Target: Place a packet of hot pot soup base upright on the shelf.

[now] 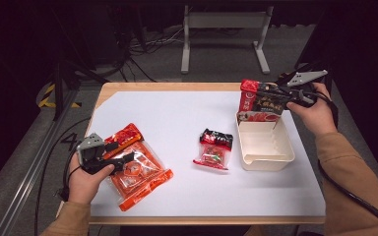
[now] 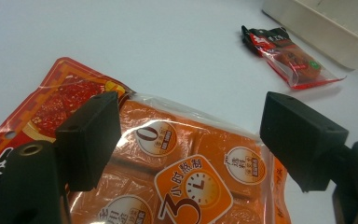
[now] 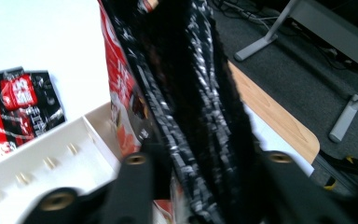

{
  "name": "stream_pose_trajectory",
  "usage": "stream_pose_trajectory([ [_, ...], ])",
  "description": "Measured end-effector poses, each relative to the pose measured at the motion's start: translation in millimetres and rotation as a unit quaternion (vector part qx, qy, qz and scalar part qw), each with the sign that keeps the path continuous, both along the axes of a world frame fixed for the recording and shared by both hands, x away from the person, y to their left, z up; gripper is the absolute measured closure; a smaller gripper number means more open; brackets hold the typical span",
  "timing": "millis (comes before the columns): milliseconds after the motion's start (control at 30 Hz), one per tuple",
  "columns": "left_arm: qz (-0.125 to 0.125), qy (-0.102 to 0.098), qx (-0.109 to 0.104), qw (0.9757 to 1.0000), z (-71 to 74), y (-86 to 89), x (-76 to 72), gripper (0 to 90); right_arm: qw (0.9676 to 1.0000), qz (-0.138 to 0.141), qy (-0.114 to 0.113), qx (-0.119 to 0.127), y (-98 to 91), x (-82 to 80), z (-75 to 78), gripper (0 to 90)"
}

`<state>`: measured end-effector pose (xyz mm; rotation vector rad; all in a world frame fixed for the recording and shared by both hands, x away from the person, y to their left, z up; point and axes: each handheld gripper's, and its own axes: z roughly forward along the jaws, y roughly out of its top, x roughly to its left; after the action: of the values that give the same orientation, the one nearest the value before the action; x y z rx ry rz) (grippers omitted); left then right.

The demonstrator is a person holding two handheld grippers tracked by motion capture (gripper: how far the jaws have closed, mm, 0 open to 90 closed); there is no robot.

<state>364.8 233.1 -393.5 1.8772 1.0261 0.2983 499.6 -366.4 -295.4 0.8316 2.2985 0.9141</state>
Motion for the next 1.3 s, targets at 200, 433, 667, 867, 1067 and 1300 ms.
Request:
stream_pose_trajectory([
  [200,-0.002,0.004,-0.001,1.0000,-0.8,-2.5,1.9,21.5,0.9974,-0.007,-0.018,0.070,3.9,-8.0,10.3,30.8],
  [433,-0.006,0.002,0.001,1.0000,0.3,-4.3,3.2,21.2,0.9941,-0.012,-0.052,0.095,10.0,-22.8,31.2,26.0],
  [667,-0.007,0.001,0.002,1.0000,-0.2,-4.1,7.7,21.0,0.9890,-0.004,-0.079,0.125,20.3,-45.3,51.1,22.9],
  [867,-0.003,-0.001,0.003,1.0000,1.0,-2.1,10.1,20.8,0.9861,0.022,-0.080,0.144,32.7,-64.7,54.3,20.6],
  [1067,0.005,0.004,-0.007,1.0000,1.2,1.0,12.2,19.1,0.9823,0.038,-0.056,0.175,45.7,-89.2,45.9,20.6],
  [1300,0.003,-0.017,-0.015,0.9997,3.7,10.6,14.6,13.5,0.9792,0.046,-0.037,0.194,56.4,-113.2,26.4,21.4],
])
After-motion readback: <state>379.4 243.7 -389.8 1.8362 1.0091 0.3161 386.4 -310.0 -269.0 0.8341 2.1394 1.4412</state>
